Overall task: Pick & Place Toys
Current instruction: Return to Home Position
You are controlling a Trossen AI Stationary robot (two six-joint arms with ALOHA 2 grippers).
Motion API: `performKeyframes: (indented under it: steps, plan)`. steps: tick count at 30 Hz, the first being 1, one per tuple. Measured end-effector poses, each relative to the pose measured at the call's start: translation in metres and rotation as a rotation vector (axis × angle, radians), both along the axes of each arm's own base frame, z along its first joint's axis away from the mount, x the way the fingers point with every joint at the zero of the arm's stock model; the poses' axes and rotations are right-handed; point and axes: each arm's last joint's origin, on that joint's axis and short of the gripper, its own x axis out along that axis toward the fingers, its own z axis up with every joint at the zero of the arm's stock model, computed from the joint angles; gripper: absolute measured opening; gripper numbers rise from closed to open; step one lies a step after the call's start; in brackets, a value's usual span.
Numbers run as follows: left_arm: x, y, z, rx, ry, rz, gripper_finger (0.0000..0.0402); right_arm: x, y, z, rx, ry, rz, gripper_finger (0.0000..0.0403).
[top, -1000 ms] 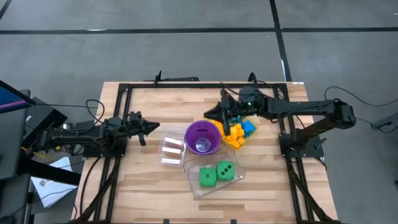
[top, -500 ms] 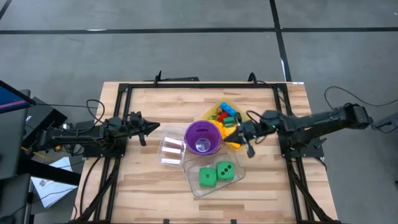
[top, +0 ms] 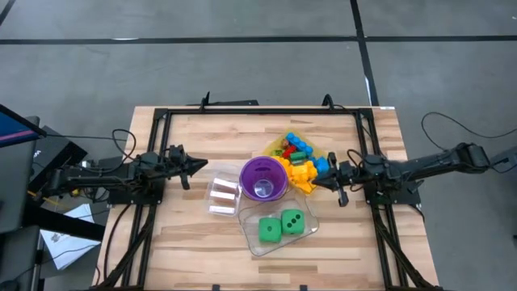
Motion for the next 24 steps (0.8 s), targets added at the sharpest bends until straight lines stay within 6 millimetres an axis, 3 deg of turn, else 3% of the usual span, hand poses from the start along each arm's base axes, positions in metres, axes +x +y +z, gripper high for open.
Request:
performKeyframes:
  steps: [9, 19, 24]
  plan:
    - [0.0, 0.0, 0.0, 0.0, 0.0, -0.001, 0.0008, -0.021, -0.004, -0.019, -0.008, 0.004, -0.022, 0.0]
    - [0.0, 0.0, 0.0, 0.0, 0.0, -0.001, 0.0008, -0.045, -0.01, -0.022, -0.12, 0.025, -0.064, 0.0]
    - [0.0, 0.0, 0.0, 0.0, 0.0, 0.001, 0.0008, -0.052, -0.011, -0.016, -0.158, -0.056, -0.099, 0.0]
